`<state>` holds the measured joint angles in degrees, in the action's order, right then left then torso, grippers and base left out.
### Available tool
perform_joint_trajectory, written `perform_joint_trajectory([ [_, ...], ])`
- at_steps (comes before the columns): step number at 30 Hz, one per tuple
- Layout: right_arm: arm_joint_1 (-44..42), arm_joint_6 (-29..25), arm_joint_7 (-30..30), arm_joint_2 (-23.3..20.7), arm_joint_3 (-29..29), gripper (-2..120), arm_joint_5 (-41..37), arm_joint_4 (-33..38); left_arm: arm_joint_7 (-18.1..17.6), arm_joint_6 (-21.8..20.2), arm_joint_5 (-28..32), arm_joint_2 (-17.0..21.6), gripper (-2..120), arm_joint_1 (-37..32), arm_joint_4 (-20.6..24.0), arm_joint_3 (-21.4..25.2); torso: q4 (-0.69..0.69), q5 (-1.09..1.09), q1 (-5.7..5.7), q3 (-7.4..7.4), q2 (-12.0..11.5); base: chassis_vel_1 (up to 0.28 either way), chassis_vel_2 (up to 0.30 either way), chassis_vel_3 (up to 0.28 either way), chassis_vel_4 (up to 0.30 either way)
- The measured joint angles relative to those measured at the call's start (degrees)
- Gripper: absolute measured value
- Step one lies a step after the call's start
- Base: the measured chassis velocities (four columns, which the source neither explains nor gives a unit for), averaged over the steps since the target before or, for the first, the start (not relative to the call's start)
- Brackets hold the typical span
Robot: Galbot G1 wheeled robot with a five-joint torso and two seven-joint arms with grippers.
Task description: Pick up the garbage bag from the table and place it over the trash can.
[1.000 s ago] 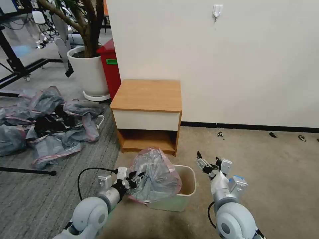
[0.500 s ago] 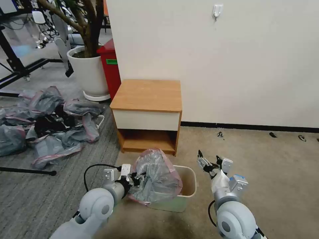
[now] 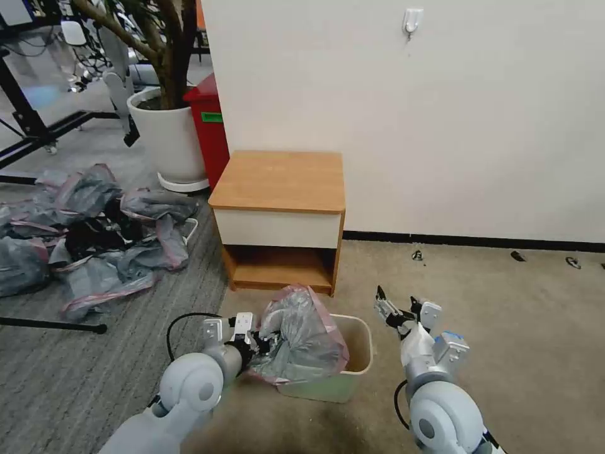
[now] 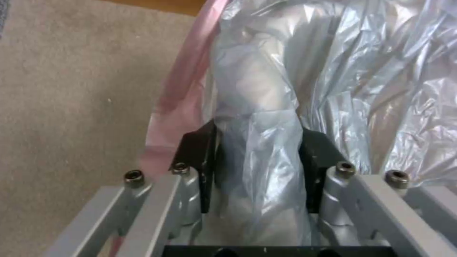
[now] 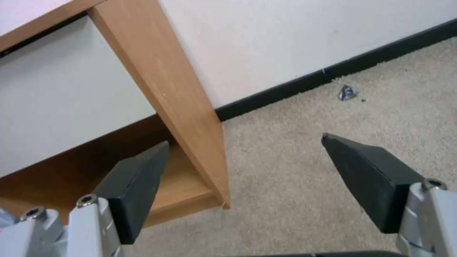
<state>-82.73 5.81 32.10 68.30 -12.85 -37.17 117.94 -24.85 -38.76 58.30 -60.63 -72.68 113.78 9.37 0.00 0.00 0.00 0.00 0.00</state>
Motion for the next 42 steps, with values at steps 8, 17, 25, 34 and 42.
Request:
perform_joint_trajectory([
  [8,0.0,-0.3,0.0,0.1,-0.1,84,0.0,-0.4,-2.0,-0.5,1.2,-0.2,27,1.3,-0.9,-1.3,0.01,0.02,0.0,0.0,0.0,0.0,0.0,0.0,0.0],
  [17,0.0,-0.4,0.0,0.1,-0.3,83,0.1,-0.1,-5.1,-2.3,3.0,-0.4,8,2.6,-1.1,-2.2,0.01,0.02,0.0,-0.01,0.0,0.0,0.0,0.0,0.0],
  [25,-0.2,-0.5,-0.6,-1.1,-0.9,83,0.3,2.0,-7.5,-3.3,4.8,0.1,3,3.3,-0.7,-2.7,0.0,-0.01,0.0,0.0,0.0,0.0,0.0,0.0,0.0],
  [34,-0.9,0.0,-5.4,-6.8,-2.0,86,0.9,8.2,-4.5,-3.4,3.9,0.7,3,3.0,0.4,-1.2,-0.02,-0.02,0.01,0.01,0.0,0.0,0.0,0.0,0.0],
  [42,2.2,20.4,-6.9,-15.9,-2.5,91,-23.0,20.1,8.7,3.3,-7.0,4.3,3,0.2,0.9,3.8,0.0,0.0,0.01,0.0,0.0,0.0,0.0,0.0,0.0],
])
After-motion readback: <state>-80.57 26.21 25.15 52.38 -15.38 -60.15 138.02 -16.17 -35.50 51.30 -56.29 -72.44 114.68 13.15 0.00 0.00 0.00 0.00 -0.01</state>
